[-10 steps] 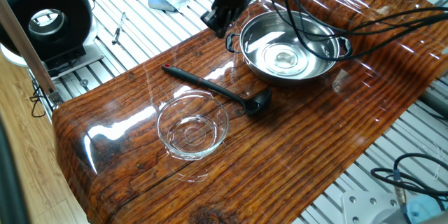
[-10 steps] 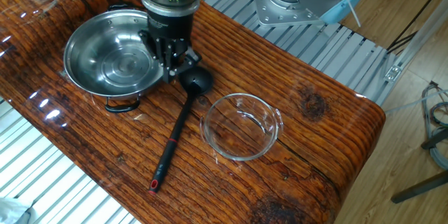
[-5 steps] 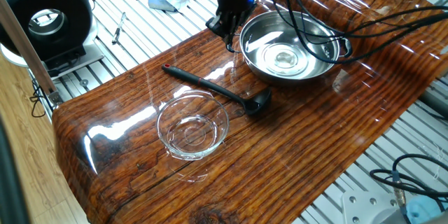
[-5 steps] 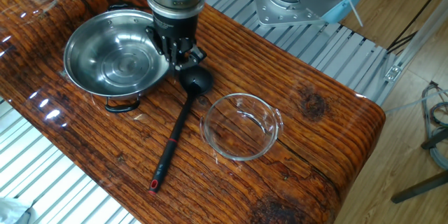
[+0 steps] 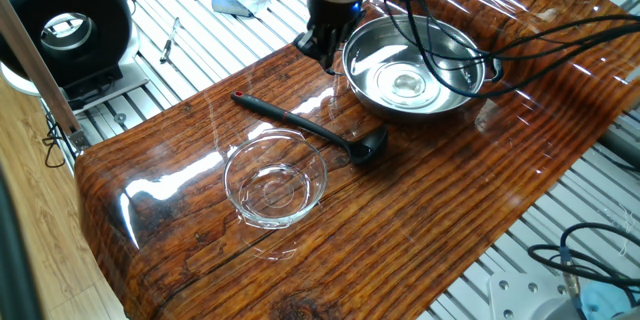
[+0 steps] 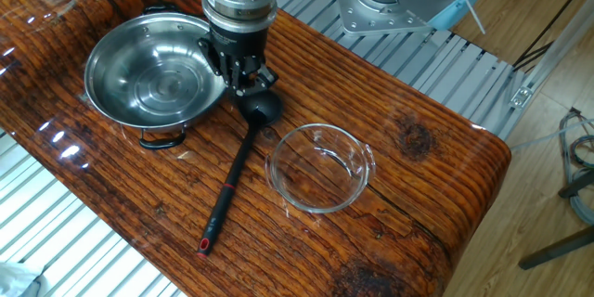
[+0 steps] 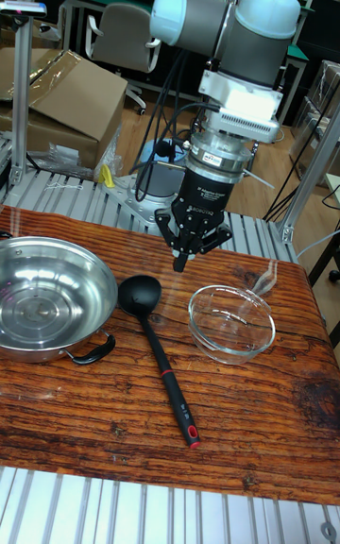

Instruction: Scoop water with a large spoon from one bowl to another

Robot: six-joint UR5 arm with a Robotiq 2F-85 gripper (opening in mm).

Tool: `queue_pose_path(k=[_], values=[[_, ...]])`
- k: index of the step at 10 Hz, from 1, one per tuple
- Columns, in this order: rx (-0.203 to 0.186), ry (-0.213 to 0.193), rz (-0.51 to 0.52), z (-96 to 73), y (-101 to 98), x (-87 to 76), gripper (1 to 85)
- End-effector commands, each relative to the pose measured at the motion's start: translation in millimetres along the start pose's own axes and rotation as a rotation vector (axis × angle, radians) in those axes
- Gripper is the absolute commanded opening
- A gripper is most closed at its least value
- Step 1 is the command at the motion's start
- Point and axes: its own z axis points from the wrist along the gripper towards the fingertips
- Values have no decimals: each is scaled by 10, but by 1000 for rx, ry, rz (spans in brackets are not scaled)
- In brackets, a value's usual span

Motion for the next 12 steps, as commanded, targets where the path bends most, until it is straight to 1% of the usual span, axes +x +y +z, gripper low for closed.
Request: queue_pose_path(k=[1, 5, 12], values=[[-5, -15, 0, 18, 50, -21, 10], [-6, -22, -6, 28, 55, -47, 10], [-4, -24, -14, 30, 53, -63, 10]])
